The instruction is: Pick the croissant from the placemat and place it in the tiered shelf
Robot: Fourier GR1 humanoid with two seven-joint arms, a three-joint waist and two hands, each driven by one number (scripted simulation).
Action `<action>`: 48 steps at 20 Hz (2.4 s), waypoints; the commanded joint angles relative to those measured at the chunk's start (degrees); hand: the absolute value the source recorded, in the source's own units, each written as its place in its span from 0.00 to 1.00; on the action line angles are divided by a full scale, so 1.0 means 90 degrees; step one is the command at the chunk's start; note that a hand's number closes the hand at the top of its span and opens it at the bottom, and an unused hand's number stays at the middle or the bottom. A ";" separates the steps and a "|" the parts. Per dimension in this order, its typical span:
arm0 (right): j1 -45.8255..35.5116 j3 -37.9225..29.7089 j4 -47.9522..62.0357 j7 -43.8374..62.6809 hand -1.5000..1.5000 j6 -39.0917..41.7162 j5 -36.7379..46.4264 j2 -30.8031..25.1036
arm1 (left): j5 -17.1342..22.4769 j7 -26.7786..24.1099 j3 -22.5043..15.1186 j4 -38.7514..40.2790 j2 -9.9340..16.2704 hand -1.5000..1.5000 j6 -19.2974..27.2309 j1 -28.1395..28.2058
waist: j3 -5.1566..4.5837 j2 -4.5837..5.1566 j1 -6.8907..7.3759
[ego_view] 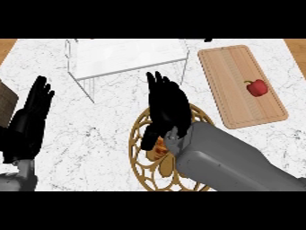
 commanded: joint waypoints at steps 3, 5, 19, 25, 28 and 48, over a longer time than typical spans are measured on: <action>-0.0216 0.0216 0.0875 0.1373 0.00 0.0791 0.0208 0.0379 | -0.0004 -0.0027 0.0081 0.0020 0.0052 0.50 -0.0084 -0.0082 | 0.0003 0.0014 -0.0044; -0.0272 0.0315 0.0995 0.1773 0.00 0.0974 0.0220 0.0566 | 0.0133 -0.0206 0.0279 0.0107 0.0147 0.50 -0.0206 0.0158 | -0.0005 -0.0004 -0.0027; 0.0722 -0.0115 0.1219 0.1077 0.00 0.0897 0.1113 0.0781 | -0.0112 0.0221 0.0222 -0.0040 -0.0017 0.50 -0.0114 -0.0141 | 0.0014 0.0020 -0.0080; 0.1290 -0.0403 0.1144 0.0548 0.00 0.0902 0.1535 0.0670 | -0.0080 0.0068 0.0361 -0.0226 -0.0047 0.50 -0.0242 0.0141 | 0.0015 0.0018 -0.0067; 0.1762 -0.0239 0.0597 0.0792 0.00 0.0848 0.1950 0.0833 | -0.0286 0.0167 0.0080 -0.0528 -0.0290 0.50 -0.0103 0.0421 | 0.0015 0.0003 -0.0084; 0.1885 -0.0554 0.2640 -0.1096 1.00 0.0543 0.2553 0.1263 | -0.0404 0.0215 0.0506 -0.0143 -0.0479 0.50 -0.0578 0.0009 | 0.0015 0.0035 -0.0028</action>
